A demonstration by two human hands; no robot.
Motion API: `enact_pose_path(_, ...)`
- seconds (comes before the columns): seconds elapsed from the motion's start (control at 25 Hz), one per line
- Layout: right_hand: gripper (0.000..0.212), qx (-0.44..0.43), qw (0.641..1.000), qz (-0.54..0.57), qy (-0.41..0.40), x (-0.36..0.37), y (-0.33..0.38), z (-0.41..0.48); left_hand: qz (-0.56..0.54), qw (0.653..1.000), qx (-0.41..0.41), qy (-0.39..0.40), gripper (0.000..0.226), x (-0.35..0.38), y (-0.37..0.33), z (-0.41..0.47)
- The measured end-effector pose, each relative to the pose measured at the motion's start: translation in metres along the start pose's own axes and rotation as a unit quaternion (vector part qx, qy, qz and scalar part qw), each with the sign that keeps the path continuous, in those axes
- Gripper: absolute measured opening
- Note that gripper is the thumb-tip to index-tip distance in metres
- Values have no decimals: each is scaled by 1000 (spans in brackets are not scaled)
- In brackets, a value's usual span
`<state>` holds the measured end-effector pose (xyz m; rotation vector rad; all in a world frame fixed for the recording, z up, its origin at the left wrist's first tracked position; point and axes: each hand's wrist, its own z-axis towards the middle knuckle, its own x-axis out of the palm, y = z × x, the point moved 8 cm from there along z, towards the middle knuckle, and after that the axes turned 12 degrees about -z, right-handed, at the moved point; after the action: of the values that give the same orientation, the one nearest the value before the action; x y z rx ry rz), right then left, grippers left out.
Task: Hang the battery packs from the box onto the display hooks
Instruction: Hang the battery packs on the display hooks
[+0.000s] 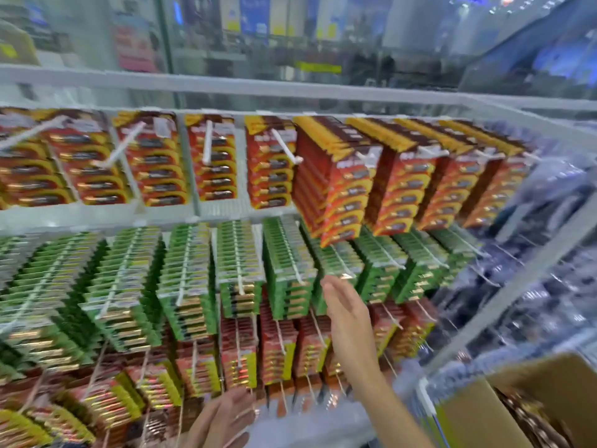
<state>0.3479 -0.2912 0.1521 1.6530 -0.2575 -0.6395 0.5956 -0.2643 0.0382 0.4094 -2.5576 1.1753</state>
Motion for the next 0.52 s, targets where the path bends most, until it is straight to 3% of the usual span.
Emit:
enact_pose_path(0.12,21,38,997,-1,-72,-64,-55,-30,83,991,-25,104,31,36,29,10)
enact_pose_path(0.36,28,103,978,-4,-183,-196,-138,-91,141,975,-9,172,24,134,104,-1)
enact_pose_path(0.52,18,178,951,18,-254,-284,-208,-123,170,965,-66,189,22,208,172,4)
